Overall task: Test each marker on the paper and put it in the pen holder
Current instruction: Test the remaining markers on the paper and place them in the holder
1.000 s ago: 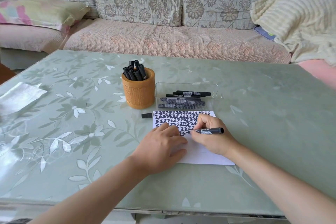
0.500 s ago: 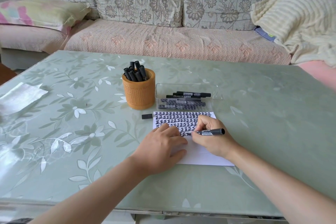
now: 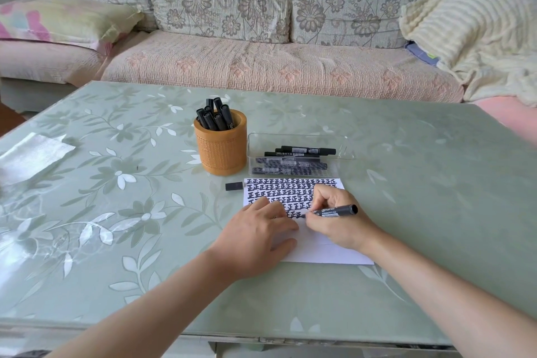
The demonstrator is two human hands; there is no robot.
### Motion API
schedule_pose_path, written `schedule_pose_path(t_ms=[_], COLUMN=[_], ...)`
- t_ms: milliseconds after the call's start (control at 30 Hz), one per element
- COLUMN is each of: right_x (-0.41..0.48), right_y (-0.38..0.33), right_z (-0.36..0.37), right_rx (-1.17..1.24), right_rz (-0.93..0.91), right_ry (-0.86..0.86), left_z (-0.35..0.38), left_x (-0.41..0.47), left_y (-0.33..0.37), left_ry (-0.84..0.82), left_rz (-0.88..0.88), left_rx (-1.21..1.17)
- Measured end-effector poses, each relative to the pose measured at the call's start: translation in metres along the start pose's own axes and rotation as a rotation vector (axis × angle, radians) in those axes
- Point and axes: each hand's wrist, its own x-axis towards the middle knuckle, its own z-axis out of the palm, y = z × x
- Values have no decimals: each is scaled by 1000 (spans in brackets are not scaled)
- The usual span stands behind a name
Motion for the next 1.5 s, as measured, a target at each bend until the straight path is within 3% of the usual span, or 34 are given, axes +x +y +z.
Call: schedule_pose_path(t_ms=[200, 333, 567, 800, 933, 1133, 1300, 1500], right_x=[3, 5, 14, 20, 22, 25, 32, 34], right_y=[-4, -11, -34, -46, -52, -53, -49, -50], right_z=[-6, -9, -14, -11, -9, -2, -1, 7], right_rx=[273, 287, 164, 230, 250, -7, -262, -434], right_rz=[119, 103, 26, 91, 118, 46, 24, -75], right_ry=[133, 113, 15, -249, -264, -148, 50, 41], left_z=[-2, -9, -28, -29, -32, -43, -47, -47], left_x=[0, 3, 11, 7, 9, 11, 9, 7], left_y=[-4, -15, -55, -73, -77, -72, -60, -53], left_ry=[-11, -5, 174, 43, 3, 75, 171, 190], left_rz=[29, 35, -217, -400, -445, -499, -379, -323], left_rx=[-33, -104, 74, 170, 153, 67, -32, -99])
